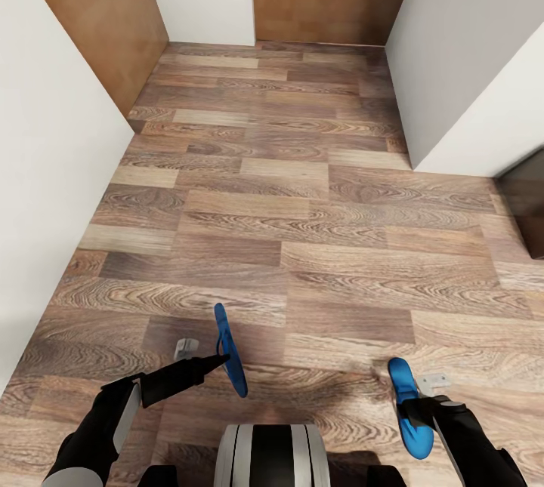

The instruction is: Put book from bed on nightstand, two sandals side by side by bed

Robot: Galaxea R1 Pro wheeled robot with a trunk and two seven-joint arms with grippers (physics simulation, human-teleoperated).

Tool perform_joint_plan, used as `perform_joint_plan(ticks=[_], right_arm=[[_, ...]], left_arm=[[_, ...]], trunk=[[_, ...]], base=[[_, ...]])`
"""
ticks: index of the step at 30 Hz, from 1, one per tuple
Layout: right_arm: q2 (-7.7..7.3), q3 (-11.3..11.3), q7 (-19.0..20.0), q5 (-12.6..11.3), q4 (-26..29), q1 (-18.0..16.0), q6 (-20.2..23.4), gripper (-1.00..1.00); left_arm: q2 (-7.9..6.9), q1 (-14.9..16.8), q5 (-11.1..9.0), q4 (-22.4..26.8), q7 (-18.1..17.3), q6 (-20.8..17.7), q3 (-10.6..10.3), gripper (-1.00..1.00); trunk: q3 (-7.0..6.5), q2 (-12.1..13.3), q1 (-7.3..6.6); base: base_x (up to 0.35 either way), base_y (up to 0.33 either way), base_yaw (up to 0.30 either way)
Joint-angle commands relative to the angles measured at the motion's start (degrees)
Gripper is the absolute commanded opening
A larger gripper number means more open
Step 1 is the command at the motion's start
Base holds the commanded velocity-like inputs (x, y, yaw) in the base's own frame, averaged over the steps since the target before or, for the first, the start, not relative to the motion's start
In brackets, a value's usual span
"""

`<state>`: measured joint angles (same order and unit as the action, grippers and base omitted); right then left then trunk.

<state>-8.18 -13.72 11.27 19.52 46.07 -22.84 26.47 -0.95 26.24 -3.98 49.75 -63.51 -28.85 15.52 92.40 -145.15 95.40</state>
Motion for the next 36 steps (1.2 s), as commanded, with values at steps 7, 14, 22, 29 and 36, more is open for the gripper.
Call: perform_joint_plan(ticks=[7, 14, 22, 29, 36], right_arm=[[0.09, 0.0, 0.5, 0.6, 0.1, 0.0, -0.4, 1.00], [0.07, 1.9, 0.4, 0.6, 0.1, 0.0, -0.5, 1.00], [0.09, 2.2, 0.4, 0.7, 0.1, 0.0, -0.5, 1.00], [0.03, 2.2, 0.4, 0.7, 0.1, 0.0, -0.5, 1.00], [0.01, 2.2, 0.4, 0.7, 0.1, 0.0, -0.5, 1.00]], left_arm=[[0.03, 0.0, -0.2, 0.0, 0.0, -0.5, 0.0, -1.00], [0.00, 0.0, -0.2, 0.0, -0.1, -0.5, 0.0, -1.00], [-0.01, 0.0, -0.2, 0.0, -0.1, -0.5, 0.0, -1.00], [-0.01, 0.0, -0.2, 0.0, 0.0, -0.5, 0.0, -1.00], [-0.01, 0.0, -0.2, 0.0, -0.1, -0.5, 0.0, -1.00]], trunk=[[0.03, 0.0, -0.01], [0.03, 0.0, -0.01], [0.03, 0.0, -0.01], [1.58, -0.1, 0.17], [2.47, -0.2, 0.27]], base=[[0.033, 0.000, 0.000], [0.018, 0.000, 0.000], [0.001, 0.000, 0.000], [0.000, 0.000, 0.000], [0.000, 0.000, 0.000]])
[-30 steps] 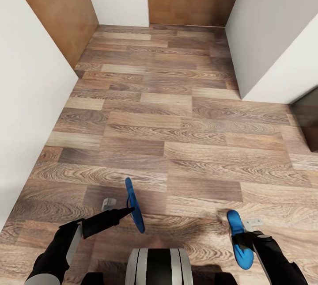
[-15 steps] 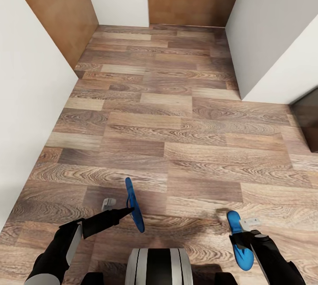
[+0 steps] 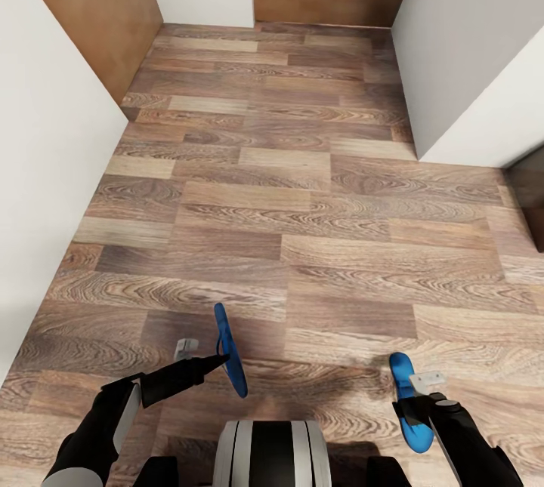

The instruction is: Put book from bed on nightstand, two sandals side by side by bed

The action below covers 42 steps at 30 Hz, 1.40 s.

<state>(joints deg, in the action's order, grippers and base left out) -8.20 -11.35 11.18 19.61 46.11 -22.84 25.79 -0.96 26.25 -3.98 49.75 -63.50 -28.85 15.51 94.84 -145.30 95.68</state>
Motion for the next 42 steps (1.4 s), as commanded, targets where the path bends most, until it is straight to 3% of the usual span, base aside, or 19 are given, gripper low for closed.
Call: perform_joint_plan(ticks=[1, 23, 33, 35, 36, 39, 42], right_arm=[[0.03, -0.2, 0.5, 0.6, 0.1, 0.0, 0.2, 1.00], [0.03, -0.2, 0.5, 0.6, 0.1, 0.0, 0.2, 1.00], [-0.01, -0.2, 0.5, 0.6, 0.1, 0.0, 0.2, 1.00], [0.00, -0.2, 0.5, 0.6, 0.1, 0.0, 0.2, 1.00], [0.02, -0.2, 0.5, 0.6, 0.1, 0.0, 0.2, 1.00], [0.02, -0.2, 0.5, 0.6, 0.1, 0.0, 0.2, 1.00], [0.03, -0.2, 0.5, 0.6, 0.1, 0.0, 0.2, 1.00]], left_arm=[[0.00, 0.0, -0.2, 0.0, -0.1, -0.5, 0.0, -1.00], [0.00, 0.0, -0.3, 0.0, -0.3, -0.5, 0.0, -1.00], [0.29, 0.0, -0.7, 1.3, -2.6, -1.1, -0.2, -1.00], [1.41, 0.1, -0.8, 4.3, -2.7, -2.6, -0.2, -1.00], [2.73, 0.2, -0.8, 8.5, -2.6, -7.0, -0.1, -1.00], [3.37, 0.2, -0.8, 12.4, -2.4, -10.8, -0.1, -1.00], [3.56, 0.2, -0.8, 13.9, -2.2, -11.9, -0.1, -1.00]], trunk=[[0.03, 0.0, -0.01], [0.03, 0.0, -0.01], [0.03, 0.0, -0.01], [0.03, 0.0, -0.01], [0.03, 0.0, -0.01], [0.03, 0.0, -0.01], [0.03, 0.0, -0.01]], base=[[0.000, 0.000, 0.000], [0.000, 0.000, 0.000], [0.000, 0.000, 0.000], [0.000, 0.000, 0.000], [0.000, 0.000, 0.000], [0.000, 0.000, 0.000], [0.000, 0.000, 0.000]])
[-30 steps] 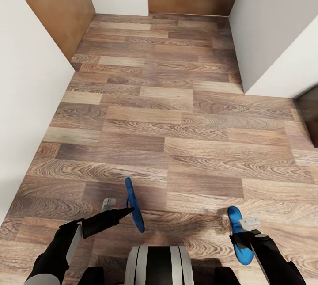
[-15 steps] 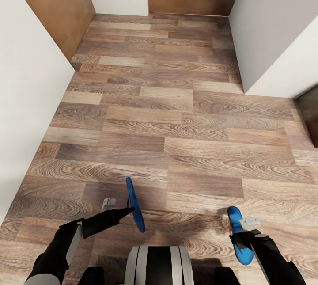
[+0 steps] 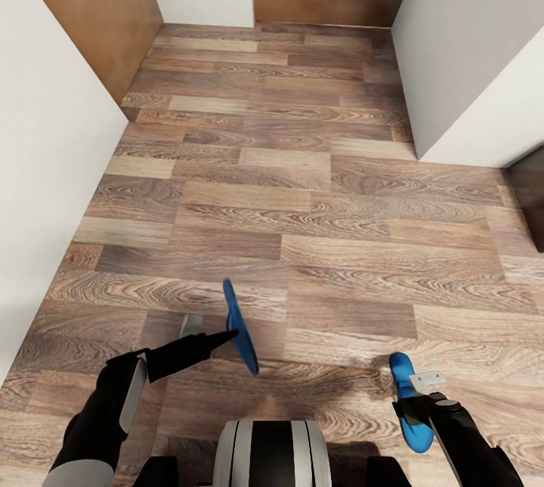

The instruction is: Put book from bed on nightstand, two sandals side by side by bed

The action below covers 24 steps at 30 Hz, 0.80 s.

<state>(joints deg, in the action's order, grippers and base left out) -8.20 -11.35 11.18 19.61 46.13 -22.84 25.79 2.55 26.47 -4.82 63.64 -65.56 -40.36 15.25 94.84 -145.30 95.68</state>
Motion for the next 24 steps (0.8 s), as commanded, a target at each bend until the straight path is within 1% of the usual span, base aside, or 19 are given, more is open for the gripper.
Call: perform_joint_plan(ticks=[1, 5, 12, 17, 24], right_arm=[[0.03, -0.2, 0.5, 0.6, 0.1, 0.0, 0.2, 1.00], [0.03, -0.2, 0.5, 0.6, 0.1, 0.0, 0.2, 1.00], [0.03, -0.2, 0.5, 0.6, 0.1, 0.0, 0.2, 1.00], [0.03, -0.2, 0.5, 0.6, 0.1, 0.0, 0.2, 1.00], [0.03, -0.2, 0.5, 0.6, 0.1, 0.0, 0.2, 1.00]], left_arm=[[0.09, 0.0, 0.0, 0.2, -0.1, -0.6, 0.1, -1.00], [0.24, 0.0, 0.1, 0.9, 0.3, -1.0, 0.1, -1.00], [0.25, 0.0, 0.2, 1.0, 0.4, -0.7, 0.1, -1.00], [0.19, 0.0, 0.4, 0.9, 0.3, 0.8, 0.2, -1.00], [0.20, 0.1, 0.4, 0.8, 0.3, 1.1, 0.2, -1.00]], trunk=[[0.03, 0.0, -0.01], [0.03, 0.0, -0.01], [0.03, 0.0, -0.01], [0.03, 0.0, -0.01], [0.03, 0.0, -0.01]], base=[[0.000, 0.000, 0.000], [0.000, 0.000, 0.000], [0.000, 0.000, 0.000], [0.000, 0.000, 0.000], [0.000, 0.000, 0.000]])
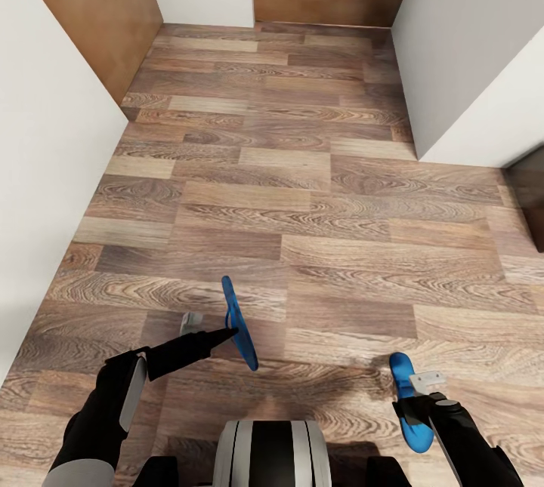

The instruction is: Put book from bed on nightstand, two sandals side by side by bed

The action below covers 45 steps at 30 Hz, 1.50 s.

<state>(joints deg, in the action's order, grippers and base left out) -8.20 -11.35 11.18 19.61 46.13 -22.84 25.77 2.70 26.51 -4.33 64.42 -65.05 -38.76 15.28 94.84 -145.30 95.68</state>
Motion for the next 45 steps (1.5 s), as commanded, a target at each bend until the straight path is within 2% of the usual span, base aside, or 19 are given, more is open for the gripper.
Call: perform_joint_plan(ticks=[1, 23, 27, 37, 43, 45], right_arm=[[0.03, -0.2, 0.5, 0.6, 0.1, 0.0, 0.2, 1.00], [0.04, -0.2, 0.5, 0.6, 0.1, 0.0, 0.2, 1.00], [0.05, -0.2, 0.5, 0.6, 0.1, 0.0, 0.2, 1.00], [0.04, -0.2, 0.5, 0.6, 0.1, 0.0, 0.2, 1.00], [0.03, -0.2, 0.5, 0.6, 0.1, 0.0, 0.2, 1.00], [0.03, -0.2, 0.5, 0.6, 0.1, 0.0, 0.2, 1.00]], left_arm=[[0.04, 0.0, -0.1, 0.0, -0.2, -0.4, 0.2, -1.00], [0.10, 0.0, -0.2, 0.0, -0.2, -0.3, 0.1, -1.00], [0.10, -0.1, -0.2, 0.0, -0.2, -0.3, 0.1, -1.00], [0.10, -0.1, -0.2, 0.0, -0.2, -0.3, 0.1, -1.00], [0.11, 0.0, -0.2, 0.0, -0.2, -0.3, 0.1, -1.00], [0.11, -0.1, -0.2, 0.0, -0.2, -0.3, 0.1, -1.00]], trunk=[[0.03, 0.0, -0.01], [0.03, 0.0, -0.01], [0.92, -0.1, 0.09], [0.92, -0.1, 0.09], [2.25, -0.1, 0.25], [2.25, -0.1, 0.25]], base=[[0.000, 0.000, 0.000], [0.042, -0.027, 0.000], [0.000, 0.000, 0.000], [0.000, 0.000, 0.000], [0.000, 0.000, 0.000], [0.000, 0.000, 0.000]])
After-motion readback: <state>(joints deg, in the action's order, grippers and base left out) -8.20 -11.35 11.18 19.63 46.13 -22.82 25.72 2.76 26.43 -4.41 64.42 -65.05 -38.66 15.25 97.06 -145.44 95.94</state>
